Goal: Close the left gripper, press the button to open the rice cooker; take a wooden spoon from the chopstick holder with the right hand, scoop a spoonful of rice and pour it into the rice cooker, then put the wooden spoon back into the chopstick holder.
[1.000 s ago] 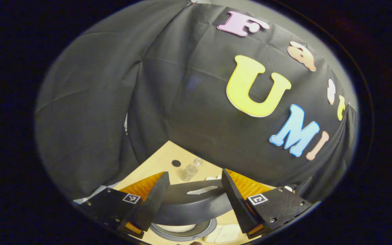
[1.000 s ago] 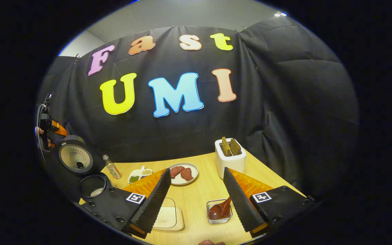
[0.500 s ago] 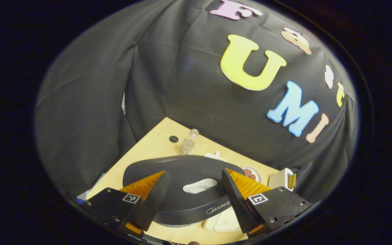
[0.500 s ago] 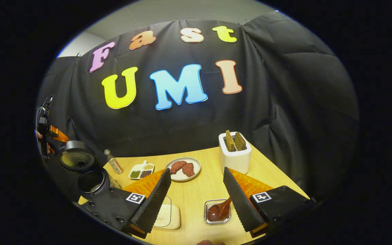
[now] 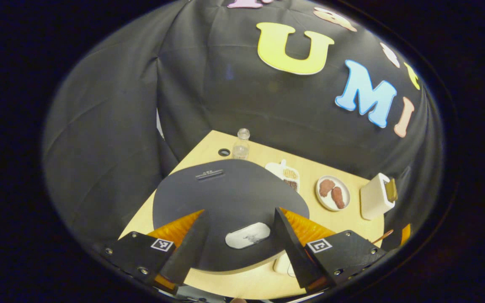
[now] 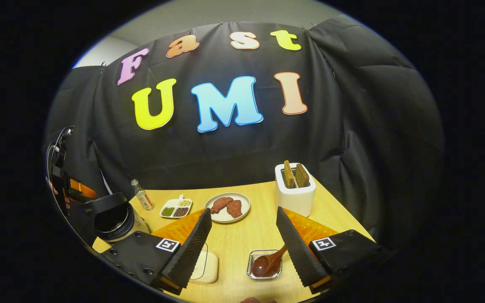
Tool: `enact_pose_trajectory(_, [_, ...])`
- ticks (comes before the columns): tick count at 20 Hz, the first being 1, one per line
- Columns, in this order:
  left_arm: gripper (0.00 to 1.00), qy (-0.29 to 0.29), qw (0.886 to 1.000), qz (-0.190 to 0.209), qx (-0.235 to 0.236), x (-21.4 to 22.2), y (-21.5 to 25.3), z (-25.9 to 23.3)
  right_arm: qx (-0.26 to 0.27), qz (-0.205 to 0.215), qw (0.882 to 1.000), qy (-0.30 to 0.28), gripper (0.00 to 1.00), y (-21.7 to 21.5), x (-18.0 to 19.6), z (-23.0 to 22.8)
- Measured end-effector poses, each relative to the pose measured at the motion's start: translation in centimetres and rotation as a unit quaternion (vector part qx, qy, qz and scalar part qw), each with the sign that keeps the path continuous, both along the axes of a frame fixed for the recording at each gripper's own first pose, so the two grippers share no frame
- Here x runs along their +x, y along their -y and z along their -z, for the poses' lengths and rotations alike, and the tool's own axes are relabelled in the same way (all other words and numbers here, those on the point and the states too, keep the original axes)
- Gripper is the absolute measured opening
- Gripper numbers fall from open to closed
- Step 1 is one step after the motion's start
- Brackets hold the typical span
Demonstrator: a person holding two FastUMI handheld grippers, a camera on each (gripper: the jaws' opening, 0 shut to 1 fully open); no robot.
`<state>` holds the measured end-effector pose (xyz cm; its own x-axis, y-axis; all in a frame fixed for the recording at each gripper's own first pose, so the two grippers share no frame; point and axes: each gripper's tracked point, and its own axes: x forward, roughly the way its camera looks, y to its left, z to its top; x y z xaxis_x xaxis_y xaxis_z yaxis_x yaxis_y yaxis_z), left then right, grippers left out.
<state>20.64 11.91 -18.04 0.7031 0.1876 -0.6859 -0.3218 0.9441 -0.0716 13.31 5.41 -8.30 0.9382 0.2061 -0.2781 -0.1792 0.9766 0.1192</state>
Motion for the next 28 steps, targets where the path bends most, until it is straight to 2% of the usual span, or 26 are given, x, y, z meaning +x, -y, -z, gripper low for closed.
enact_pose_trajectory(1, [0.99, -0.003, 1.0, -0.003, 0.009, 0.0, 0.3, 0.8, -0.002, -0.003, 1.0, -0.003, 0.98, 0.0, 0.0, 0.2])
enact_pose_trajectory(7, [0.99, -0.048, 0.998, 0.007, 0.051, -1.9, 2.2, 6.2, -0.016, -0.022, 1.0, -0.012, 0.98, 0.3, -0.8, 1.2])
enact_pose_trajectory(8, [0.99, -0.027, 0.997, 0.009, 0.065, -1.7, 2.1, 6.0, -0.018, -0.024, 0.999, -0.014, 0.98, 0.4, -0.8, 1.3])
enact_pose_trajectory(10, [0.99, -0.017, 0.998, 0.001, 0.058, -1.5, 2.2, 5.6, -0.014, -0.024, 0.999, -0.015, 0.98, 0.9, -0.8, 1.3])
enact_pose_trajectory(12, [1.0, -0.018, 0.998, 0.002, 0.059, -1.8, 2.2, 5.9, -0.012, -0.023, 0.999, -0.018, 0.98, 1.4, -0.8, 1.6])
enact_pose_trajectory(13, [0.96, -0.022, 0.998, 0.006, 0.064, -1.7, 2.2, 6.1, -0.012, -0.024, 0.999, -0.02, 0.98, 1.8, -1.0, 1.9])
enact_pose_trajectory(14, [1.0, -0.031, 0.998, 0.009, 0.063, -2.0, 2.3, 6.5, -0.012, -0.024, 0.999, -0.023, 0.98, 2.2, -1.1, 2.1])
enact_pose_trajectory(16, [0.97, -0.029, 0.998, 0.007, 0.064, -1.6, 2.2, 6.6, -0.008, -0.029, 0.999, -0.025, 0.98, 2.9, -1.5, 2.3])
enact_pose_trajectory(19, [1.0, -0.022, 0.998, 0.001, 0.067, -2.0, 2.2, 6.1, -0.005, -0.036, 0.999, -0.03, 0.98, 4.5, -2.2, 2.8])
enact_pose_trajectory(20, [0.96, -0.021, 0.997, -0.005, 0.068, -2.0, 2.2, 6.0, -0.005, -0.036, 0.999, -0.03, 0.98, 5.2, -2.3, 2.9])
enact_pose_trajectory(22, [1.0, -0.021, 0.997, -0.028, 0.071, -2.8, 2.4, 5.8, -0.003, -0.037, 0.999, -0.028, 0.98, 6.9, -2.4, 2.7])
enact_pose_trajectory(24, [0.98, -0.015, 0.995, -0.07, 0.072, -4.9, 3.0, 5.4, 0.004, -0.041, 0.999, -0.023, 0.98, 8.4, -2.3, 2.6])
enact_pose_trajectory(28, [0.97, 0.018, 0.992, -0.101, 0.078, -10.1, 7.0, 4.4, 0.015, -0.06, 0.998, -0.031, 0.98, 11.0, -2.1, 3.5])
